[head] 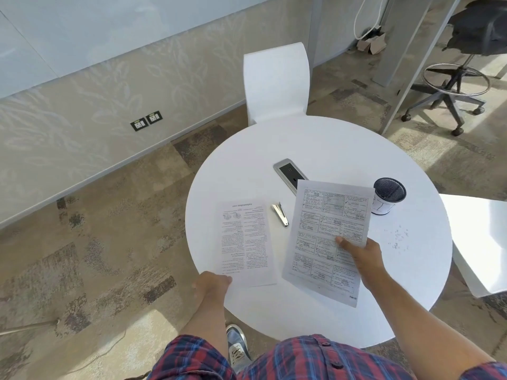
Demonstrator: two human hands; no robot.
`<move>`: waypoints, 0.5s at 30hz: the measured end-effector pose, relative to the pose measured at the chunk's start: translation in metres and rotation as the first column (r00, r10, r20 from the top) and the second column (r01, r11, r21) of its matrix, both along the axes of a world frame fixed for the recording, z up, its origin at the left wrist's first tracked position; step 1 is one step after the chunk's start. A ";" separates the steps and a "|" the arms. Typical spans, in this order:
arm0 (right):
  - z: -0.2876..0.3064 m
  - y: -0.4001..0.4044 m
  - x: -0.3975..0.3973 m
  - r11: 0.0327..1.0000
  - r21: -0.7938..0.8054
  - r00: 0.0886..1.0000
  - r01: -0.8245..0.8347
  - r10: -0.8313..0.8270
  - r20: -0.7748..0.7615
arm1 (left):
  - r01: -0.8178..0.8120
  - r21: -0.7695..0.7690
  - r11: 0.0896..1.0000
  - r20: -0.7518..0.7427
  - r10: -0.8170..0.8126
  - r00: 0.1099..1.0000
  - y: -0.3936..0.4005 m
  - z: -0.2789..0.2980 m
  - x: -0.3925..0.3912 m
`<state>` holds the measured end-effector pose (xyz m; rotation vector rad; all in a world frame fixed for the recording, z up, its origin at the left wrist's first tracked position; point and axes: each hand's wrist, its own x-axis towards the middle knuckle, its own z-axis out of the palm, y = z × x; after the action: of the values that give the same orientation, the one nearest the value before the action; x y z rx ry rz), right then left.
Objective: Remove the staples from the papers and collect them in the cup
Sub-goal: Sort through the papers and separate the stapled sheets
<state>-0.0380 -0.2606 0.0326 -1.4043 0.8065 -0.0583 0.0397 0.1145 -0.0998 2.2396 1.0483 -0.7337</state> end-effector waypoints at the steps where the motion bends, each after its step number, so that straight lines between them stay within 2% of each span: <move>1: 0.000 0.000 0.000 1.000 -0.003 1.000 -0.003 0.003 -0.002 | -0.016 0.006 1.000 -0.001 0.016 1.000 -0.005 0.010 -0.001; 5: 0.000 -0.002 -0.001 1.000 -0.009 1.000 -0.001 0.001 -0.008 | -0.154 -0.097 0.983 0.082 0.162 0.983 -0.019 0.063 -0.013; 9: 0.001 -0.004 -0.004 1.000 -0.011 1.000 0.003 -0.003 -0.014 | -0.190 -0.164 0.968 0.070 0.203 0.977 -0.018 0.074 -0.019; 11: 0.001 -0.005 -0.005 1.000 -0.016 1.000 0.014 -0.015 -0.023 | -0.201 -0.159 0.967 0.068 0.214 0.975 -0.011 0.074 -0.017; 15: 0.002 -0.005 -0.005 0.999 -0.025 0.999 0.037 -0.038 -0.039 | -0.234 -0.121 0.965 0.188 0.254 0.949 0.002 0.081 -0.017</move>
<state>-0.0435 -0.2658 0.0343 -1.4168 0.8673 -0.0701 0.0223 0.1168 -0.0191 2.0065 1.1371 -0.4318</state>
